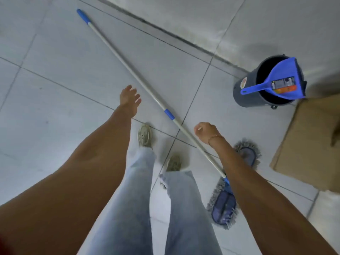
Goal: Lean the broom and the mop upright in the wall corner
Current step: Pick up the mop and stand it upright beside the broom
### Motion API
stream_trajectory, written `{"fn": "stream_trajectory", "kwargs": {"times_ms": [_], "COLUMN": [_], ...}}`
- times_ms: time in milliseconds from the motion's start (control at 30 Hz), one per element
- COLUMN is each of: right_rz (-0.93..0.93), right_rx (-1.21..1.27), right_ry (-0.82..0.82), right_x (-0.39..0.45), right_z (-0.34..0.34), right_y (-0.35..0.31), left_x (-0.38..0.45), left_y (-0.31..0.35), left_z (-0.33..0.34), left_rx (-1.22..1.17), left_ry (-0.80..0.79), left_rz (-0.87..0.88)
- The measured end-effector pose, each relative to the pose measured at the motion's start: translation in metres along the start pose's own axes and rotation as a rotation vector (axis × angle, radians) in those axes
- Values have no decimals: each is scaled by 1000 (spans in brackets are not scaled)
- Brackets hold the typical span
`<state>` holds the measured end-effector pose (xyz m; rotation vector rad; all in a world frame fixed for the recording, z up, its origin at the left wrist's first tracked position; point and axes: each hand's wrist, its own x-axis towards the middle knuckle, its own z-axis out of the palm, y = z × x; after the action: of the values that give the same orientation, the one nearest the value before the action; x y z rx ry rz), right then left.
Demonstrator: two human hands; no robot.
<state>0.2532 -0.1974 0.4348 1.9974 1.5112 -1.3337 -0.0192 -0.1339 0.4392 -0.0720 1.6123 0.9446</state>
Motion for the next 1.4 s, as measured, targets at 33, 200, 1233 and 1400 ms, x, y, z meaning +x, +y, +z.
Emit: {"fn": "stream_trajectory", "kwargs": {"times_ms": [33,200,1233,1400], "right_rz": [29,70,217,227], "right_rx": [5,-7,432,630], "right_ry": [12,-79,505,681], "right_x": [38,186,-6,-78], "right_z": [10,75,-85,-127], "right_y": [5,25,-33,-32], "left_x": [46,214,-155,-276], "left_y": [-5,-54,146,157], "left_z": [9,19,198,237], "left_rx": [-29,105,273,363], "left_ry": [33,79,-867,-1101], "left_rz": [-32,-94,642,740]}}
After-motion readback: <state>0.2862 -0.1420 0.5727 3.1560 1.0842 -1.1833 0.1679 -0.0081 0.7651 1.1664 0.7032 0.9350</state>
